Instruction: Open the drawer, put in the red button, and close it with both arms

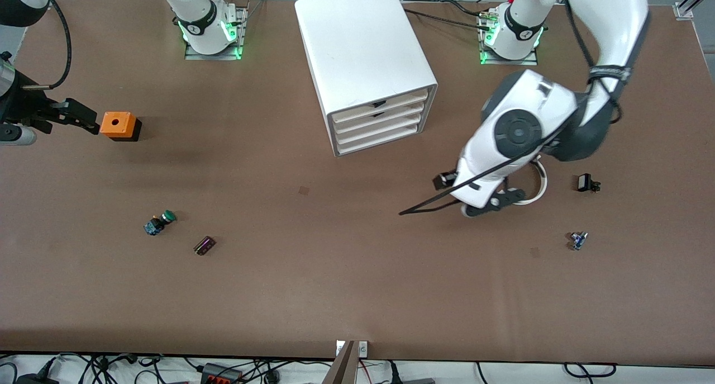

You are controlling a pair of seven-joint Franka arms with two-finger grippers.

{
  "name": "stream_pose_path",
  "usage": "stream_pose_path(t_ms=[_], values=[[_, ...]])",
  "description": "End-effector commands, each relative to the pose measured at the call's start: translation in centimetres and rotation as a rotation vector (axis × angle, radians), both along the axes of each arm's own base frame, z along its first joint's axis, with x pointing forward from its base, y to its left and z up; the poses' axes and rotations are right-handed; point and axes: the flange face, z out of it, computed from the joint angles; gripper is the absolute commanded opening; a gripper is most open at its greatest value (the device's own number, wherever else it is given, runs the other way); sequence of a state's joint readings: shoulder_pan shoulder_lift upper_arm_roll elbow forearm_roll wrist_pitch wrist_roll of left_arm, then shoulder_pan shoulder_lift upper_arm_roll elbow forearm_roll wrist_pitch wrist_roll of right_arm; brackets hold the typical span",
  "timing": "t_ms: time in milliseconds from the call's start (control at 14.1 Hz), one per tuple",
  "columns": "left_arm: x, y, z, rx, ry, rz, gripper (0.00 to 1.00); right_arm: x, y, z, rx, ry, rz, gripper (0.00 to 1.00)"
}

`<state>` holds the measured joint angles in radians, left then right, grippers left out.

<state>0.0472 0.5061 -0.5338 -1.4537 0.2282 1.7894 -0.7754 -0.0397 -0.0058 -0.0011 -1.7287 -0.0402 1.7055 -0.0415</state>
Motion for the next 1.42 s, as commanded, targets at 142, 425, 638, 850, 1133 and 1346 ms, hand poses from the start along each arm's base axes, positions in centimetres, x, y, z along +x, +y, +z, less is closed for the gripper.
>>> stream_pose_path(t_ms=[142,425,638,850,1133,1346], values=[[3.9,10.9,4.5,-0.017,-0.047,-0.208,1.00,-0.2,0.0,-0.2,-0.001,-0.002,-0.005,1.00],[3.2,16.6,10.4,-0.031,0.029,-0.354,1.00,-0.6,0.2,-0.6,0.008,-0.001,-0.004,1.00],[1.6,18.8,13.8,-0.021,0.048,-0.433,1.00,-0.6,0.1,0.2,0.006,-0.015,-0.006,1.00],[-0.4,22.0,16.2,-0.049,0.035,-0.451,1.00,-0.3,0.3,0.7,-0.002,-0.017,0.009,1.00],[-3.4,21.7,14.9,-0.044,0.057,-0.486,1.00,-0.4,0.2,0.7,0.000,-0.014,0.013,1.00],[-5.4,22.3,14.4,-0.029,-0.068,-0.422,1.00,-0.4,0.0,0.7,0.009,-0.013,0.003,1.00]])
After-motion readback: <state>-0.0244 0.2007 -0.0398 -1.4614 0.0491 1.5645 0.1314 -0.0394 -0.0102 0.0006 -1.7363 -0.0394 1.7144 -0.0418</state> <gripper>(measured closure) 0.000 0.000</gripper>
